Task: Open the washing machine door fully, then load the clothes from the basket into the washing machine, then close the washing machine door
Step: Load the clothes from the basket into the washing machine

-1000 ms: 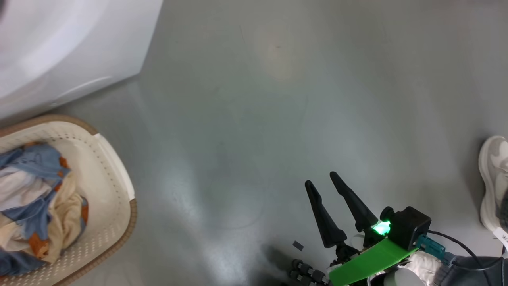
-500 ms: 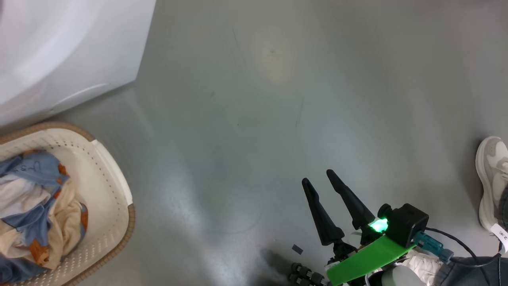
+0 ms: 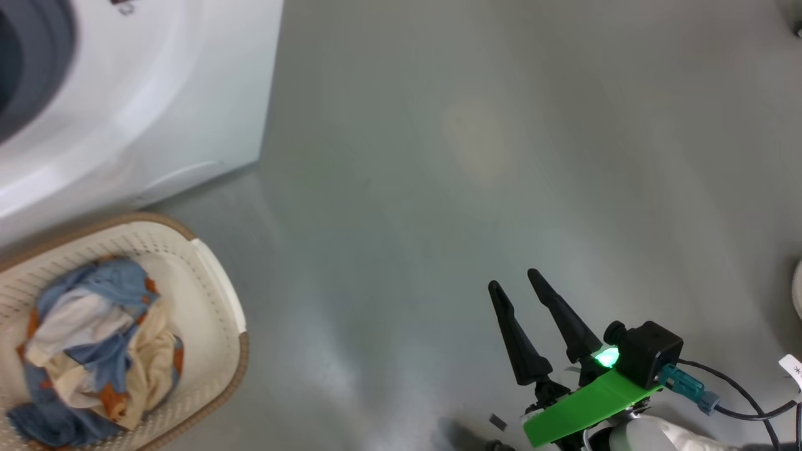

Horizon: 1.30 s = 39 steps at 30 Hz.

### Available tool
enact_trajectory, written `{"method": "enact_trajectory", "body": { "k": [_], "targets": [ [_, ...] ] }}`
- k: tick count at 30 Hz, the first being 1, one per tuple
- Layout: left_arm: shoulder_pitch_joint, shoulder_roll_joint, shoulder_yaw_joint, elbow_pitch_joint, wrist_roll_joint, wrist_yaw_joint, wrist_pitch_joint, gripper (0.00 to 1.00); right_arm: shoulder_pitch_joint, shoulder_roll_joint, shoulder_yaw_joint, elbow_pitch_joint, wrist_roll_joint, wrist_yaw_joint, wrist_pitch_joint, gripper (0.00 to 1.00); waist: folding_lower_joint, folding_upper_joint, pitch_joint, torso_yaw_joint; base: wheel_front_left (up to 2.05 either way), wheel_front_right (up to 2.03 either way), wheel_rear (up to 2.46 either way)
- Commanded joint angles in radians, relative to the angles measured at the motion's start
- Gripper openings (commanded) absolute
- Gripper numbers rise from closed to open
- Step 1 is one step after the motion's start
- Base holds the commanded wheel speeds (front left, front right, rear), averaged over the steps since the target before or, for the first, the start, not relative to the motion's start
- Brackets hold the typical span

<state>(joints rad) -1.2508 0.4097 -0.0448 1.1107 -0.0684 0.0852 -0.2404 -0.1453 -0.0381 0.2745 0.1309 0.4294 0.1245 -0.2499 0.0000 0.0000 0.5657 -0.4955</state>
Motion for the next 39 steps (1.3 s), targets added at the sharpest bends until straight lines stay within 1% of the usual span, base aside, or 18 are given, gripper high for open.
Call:
{"method": "enact_trajectory", "body": {
  "k": [1,5,8,9,15,20,28,33,39],
  "targets": [
    [0.032,0.026,0.015,-0.023,-0.010,0.012,-0.013,1.00,0.005,-0.012,0.012,-0.013,-0.014,0.006,-0.012,1.00,0.0000,0.0000,-0.062,0.044,0.00,0.00,0.00],
    [0.110,-0.022,0.018,-0.053,-0.029,0.017,-0.020,1.00,0.016,-0.012,-0.003,0.000,-0.035,0.006,-0.012,1.00,0.0000,0.0000,-0.120,0.081,0.00,0.00,0.00],
    [0.178,-0.055,0.017,-0.112,-0.038,0.018,-0.021,1.00,0.027,-0.012,-0.021,0.010,-0.054,0.006,-0.012,1.00,0.0000,0.0000,-0.162,0.113,0.00,0.00,0.00],
    [0.178,-0.055,0.017,-0.112,-0.038,0.018,-0.021,1.00,0.027,-0.012,-0.021,0.010,-0.054,0.006,-0.012,1.00,0.0000,0.0000,-0.162,0.113,0.00,0.00,0.00],
    [0.322,-0.114,0.018,-0.235,-0.052,0.014,-0.021,1.00,0.042,-0.012,-0.059,0.024,-0.103,0.006,-0.012,1.00,0.0000,0.0000,-0.237,0.180,0.00,0.00,0.00],
    [0.442,-0.172,0.016,-0.336,-0.058,0.012,-0.021,1.00,0.051,-0.012,-0.086,0.030,-0.141,0.006,-0.012,1.00,0.0000,0.0000,-0.292,0.244,0.00,0.00,0.00],
    [0.674,-0.269,-0.013,-0.469,-0.053,-0.008,-0.021,1.00,0.095,-0.012,-0.113,0.050,-0.175,0.006,-0.012,1.00,0.0000,0.0000,-0.403,0.363,0.00,0.00,0.00],
    [0.835,-0.311,-0.028,-0.549,-0.052,-0.006,-0.021,1.00,0.135,-0.012,-0.134,0.056,-0.186,0.006,-0.012,1.00,0.0000,0.0000,-0.469,0.429,0.00,0.00,0.00],
    [0.987,-0.339,-0.056,-0.658,-0.052,0.003,-0.021,1.00,0.166,-0.012,-0.142,0.055,-0.195,0.006,-0.012,1.00,0.0000,0.0000,-0.507,0.495,0.00,0.00,0.00]
  ]
}}
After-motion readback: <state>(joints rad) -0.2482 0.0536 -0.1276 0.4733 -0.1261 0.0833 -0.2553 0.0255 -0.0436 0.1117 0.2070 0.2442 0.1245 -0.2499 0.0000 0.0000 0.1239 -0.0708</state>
